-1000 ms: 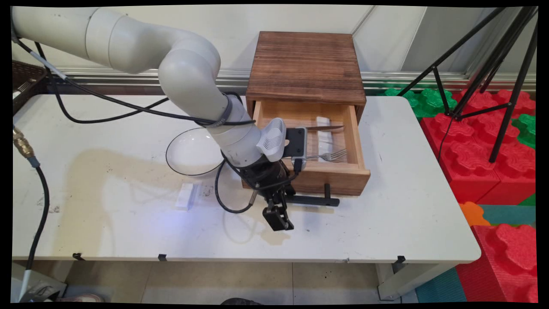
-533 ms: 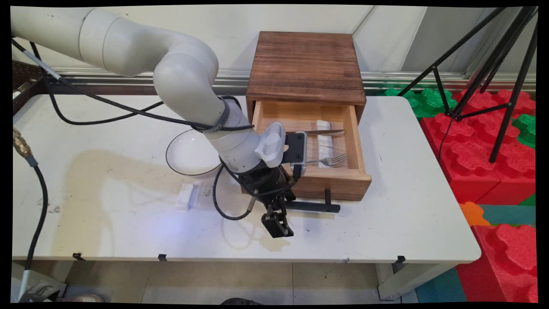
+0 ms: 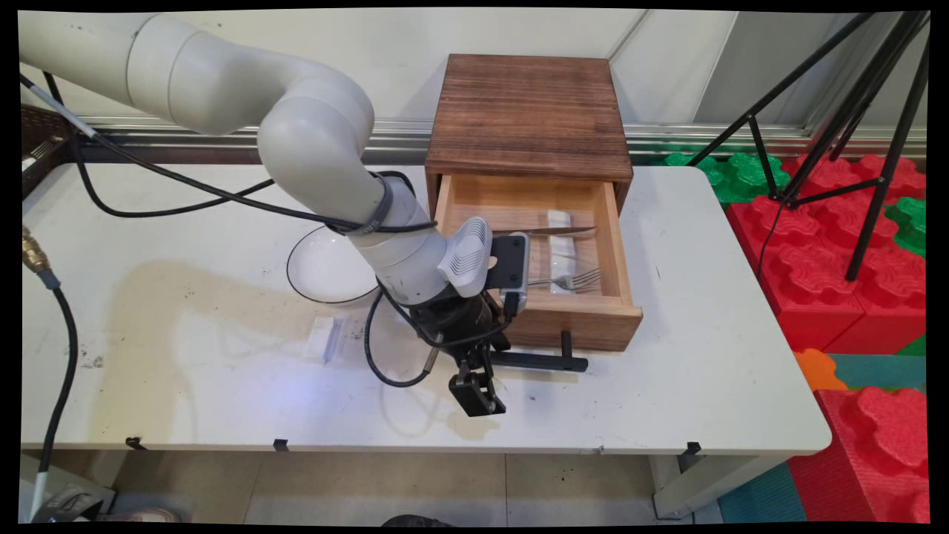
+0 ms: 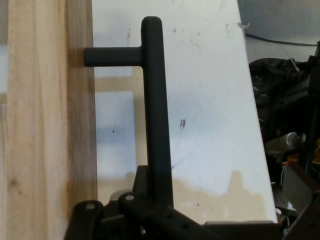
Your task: Open the drawer
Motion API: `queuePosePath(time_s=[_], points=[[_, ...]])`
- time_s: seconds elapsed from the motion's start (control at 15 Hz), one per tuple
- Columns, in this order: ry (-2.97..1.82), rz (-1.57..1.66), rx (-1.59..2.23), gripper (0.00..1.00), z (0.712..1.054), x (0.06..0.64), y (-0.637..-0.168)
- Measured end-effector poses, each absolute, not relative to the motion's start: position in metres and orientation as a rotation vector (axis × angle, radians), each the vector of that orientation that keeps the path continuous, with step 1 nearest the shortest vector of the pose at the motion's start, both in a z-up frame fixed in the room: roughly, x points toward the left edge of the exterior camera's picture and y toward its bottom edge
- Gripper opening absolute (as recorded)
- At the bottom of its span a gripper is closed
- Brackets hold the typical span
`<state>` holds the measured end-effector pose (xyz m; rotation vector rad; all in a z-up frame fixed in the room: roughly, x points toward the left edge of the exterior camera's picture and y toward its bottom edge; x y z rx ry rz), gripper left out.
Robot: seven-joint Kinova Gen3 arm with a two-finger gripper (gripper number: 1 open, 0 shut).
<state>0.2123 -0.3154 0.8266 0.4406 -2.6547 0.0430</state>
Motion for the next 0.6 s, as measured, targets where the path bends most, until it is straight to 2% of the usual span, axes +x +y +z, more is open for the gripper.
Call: queuePosePath(time_s=[0.6], points=[[-2.661, 0.049, 0.418, 1.00, 0.8264, 0.2103, -0.3057]])
